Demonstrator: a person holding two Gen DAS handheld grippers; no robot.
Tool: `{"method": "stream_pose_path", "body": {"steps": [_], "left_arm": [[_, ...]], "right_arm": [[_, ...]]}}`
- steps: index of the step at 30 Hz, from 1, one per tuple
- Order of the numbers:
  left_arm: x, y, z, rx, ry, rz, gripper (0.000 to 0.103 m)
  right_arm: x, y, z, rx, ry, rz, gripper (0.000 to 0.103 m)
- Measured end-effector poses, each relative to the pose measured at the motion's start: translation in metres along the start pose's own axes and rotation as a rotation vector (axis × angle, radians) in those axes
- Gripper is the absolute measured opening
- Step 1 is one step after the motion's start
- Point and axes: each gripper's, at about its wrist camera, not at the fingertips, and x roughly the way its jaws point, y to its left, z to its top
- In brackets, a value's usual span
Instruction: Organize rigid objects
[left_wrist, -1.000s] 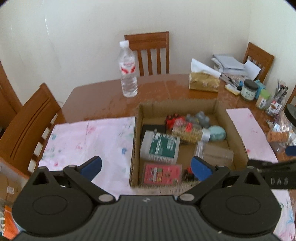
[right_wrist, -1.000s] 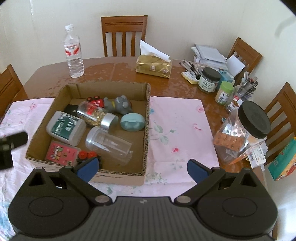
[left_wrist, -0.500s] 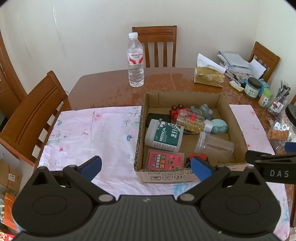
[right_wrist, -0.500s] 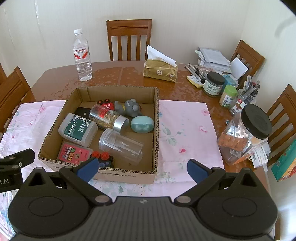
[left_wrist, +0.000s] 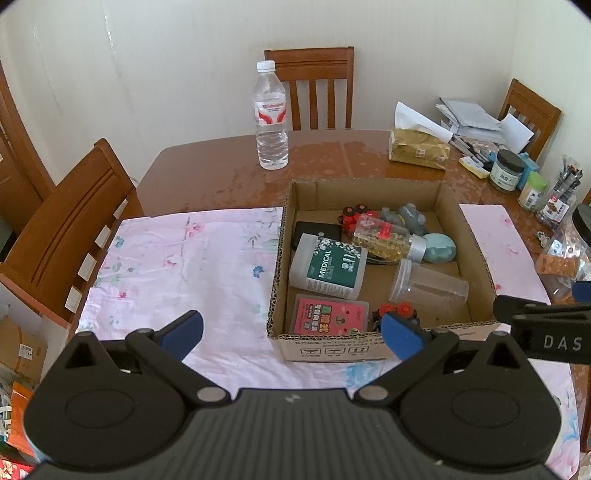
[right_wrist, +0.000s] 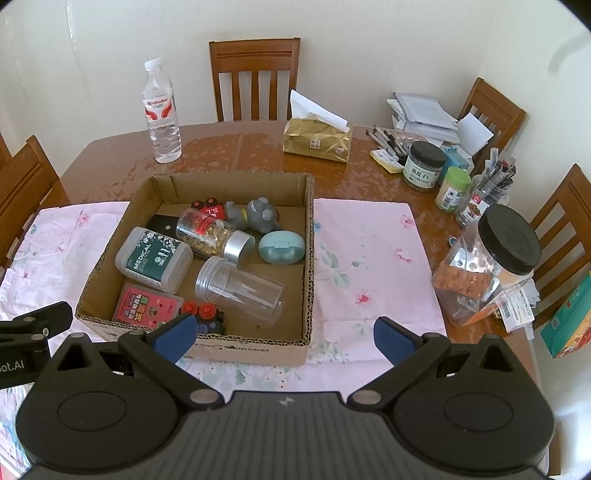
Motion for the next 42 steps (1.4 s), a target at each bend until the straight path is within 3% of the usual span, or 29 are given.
{"method": "stream_pose_path", "body": {"steps": [42], "left_arm": [[-0.0035,0.0002,-0.0002,-0.015,0.003,0.003,0.102]], "right_arm": [[-0.0057,0.0052,0.0012,-0.015,-0.011,0.010,0.103]]}}
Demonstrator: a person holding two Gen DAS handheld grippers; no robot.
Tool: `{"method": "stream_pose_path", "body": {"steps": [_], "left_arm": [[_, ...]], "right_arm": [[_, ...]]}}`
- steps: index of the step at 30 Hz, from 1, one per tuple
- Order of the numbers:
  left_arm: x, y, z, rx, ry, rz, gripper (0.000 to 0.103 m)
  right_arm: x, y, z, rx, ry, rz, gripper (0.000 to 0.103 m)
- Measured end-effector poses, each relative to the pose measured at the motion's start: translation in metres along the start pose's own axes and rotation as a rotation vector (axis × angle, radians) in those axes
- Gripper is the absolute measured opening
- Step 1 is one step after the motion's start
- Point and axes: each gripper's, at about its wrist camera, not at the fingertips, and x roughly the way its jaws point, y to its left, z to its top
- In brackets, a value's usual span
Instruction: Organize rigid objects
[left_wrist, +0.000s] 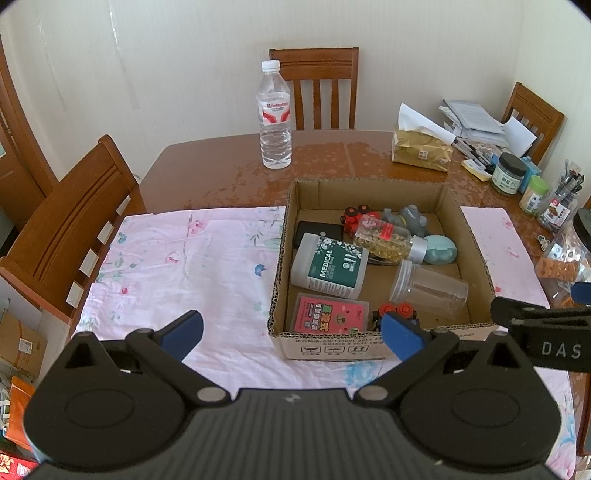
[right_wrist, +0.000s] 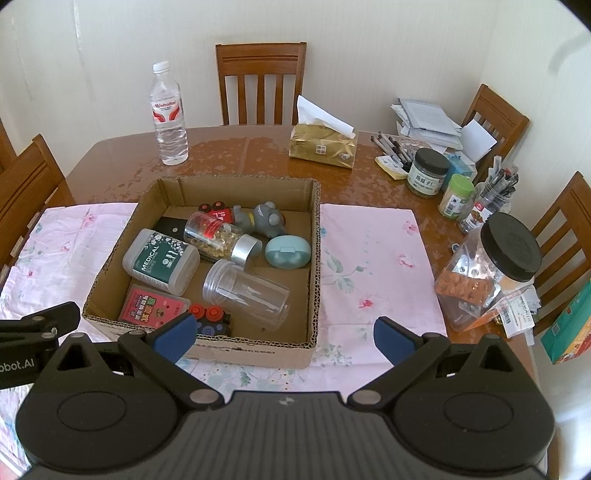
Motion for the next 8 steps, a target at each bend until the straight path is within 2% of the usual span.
{"method": "stream_pose_path", "body": {"steps": [8], "left_arm": [[0.0016,-0.0035,0.0013,-0.004,0.001,-0.004,0.102]], "right_arm": [[-0.0007,0.0007,-0.0006,-0.004,0.001,0.003,0.103]]}}
